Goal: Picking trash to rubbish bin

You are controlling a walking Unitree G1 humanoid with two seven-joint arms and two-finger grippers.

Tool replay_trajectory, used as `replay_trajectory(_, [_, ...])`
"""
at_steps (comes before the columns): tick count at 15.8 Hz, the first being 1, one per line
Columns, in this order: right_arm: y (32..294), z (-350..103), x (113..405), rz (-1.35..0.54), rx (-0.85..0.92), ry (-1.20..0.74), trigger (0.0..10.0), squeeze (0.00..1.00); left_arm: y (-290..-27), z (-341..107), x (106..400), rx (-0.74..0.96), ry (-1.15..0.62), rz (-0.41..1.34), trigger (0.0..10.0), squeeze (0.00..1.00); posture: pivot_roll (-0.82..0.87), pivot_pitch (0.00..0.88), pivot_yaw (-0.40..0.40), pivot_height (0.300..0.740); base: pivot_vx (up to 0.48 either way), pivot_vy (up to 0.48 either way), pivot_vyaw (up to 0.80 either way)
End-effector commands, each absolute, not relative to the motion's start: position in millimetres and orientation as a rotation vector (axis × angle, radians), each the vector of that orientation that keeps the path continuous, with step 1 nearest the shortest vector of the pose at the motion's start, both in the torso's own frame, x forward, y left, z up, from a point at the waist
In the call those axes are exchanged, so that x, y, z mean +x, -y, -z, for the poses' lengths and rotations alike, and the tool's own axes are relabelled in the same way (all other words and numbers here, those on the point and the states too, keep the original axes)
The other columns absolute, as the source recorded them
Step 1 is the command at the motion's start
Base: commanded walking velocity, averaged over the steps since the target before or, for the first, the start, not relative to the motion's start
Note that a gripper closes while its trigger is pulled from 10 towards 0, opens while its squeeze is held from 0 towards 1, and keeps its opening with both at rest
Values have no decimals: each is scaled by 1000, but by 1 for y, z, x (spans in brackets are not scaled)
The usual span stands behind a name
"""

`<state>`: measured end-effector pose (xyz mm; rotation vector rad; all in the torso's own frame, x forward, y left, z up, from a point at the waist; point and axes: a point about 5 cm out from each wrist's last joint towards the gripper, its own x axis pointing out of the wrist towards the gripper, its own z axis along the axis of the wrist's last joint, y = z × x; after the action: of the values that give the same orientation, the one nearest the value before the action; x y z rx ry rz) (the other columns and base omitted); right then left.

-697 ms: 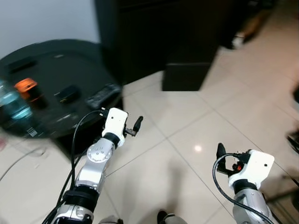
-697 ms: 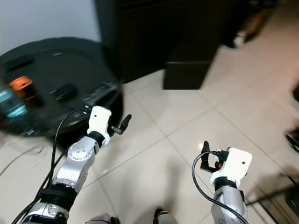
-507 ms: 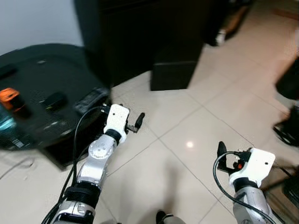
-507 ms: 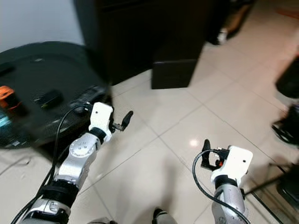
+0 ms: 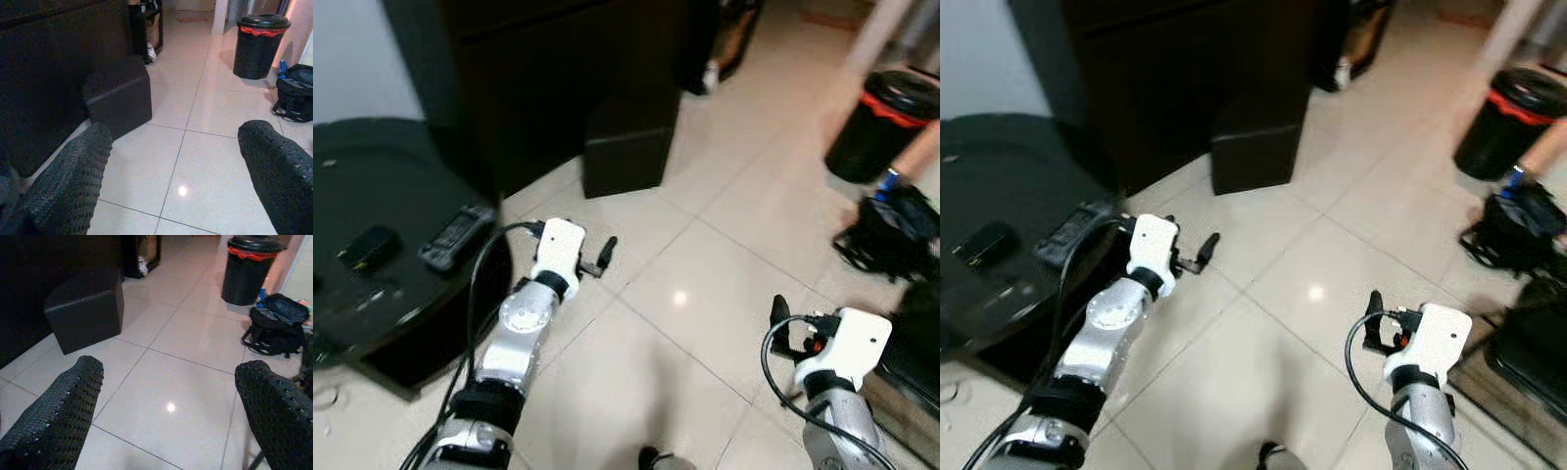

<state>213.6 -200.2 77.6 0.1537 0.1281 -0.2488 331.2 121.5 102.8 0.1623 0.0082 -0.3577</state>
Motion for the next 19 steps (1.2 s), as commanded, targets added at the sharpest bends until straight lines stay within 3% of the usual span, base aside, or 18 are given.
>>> replay_trajectory(1, [202, -80, 212, 267, 146, -125, 10000, 0, -117, -102, 331, 160, -15, 368, 10000, 0, 119, 94, -47, 740, 0, 0, -775])
replay_trajectory(19, [206, -83, 210, 280, 124, -126, 10000, 0, -110, -99, 329, 155, -30, 393, 10000, 0, 104, 106, -51, 740, 0, 0, -775])
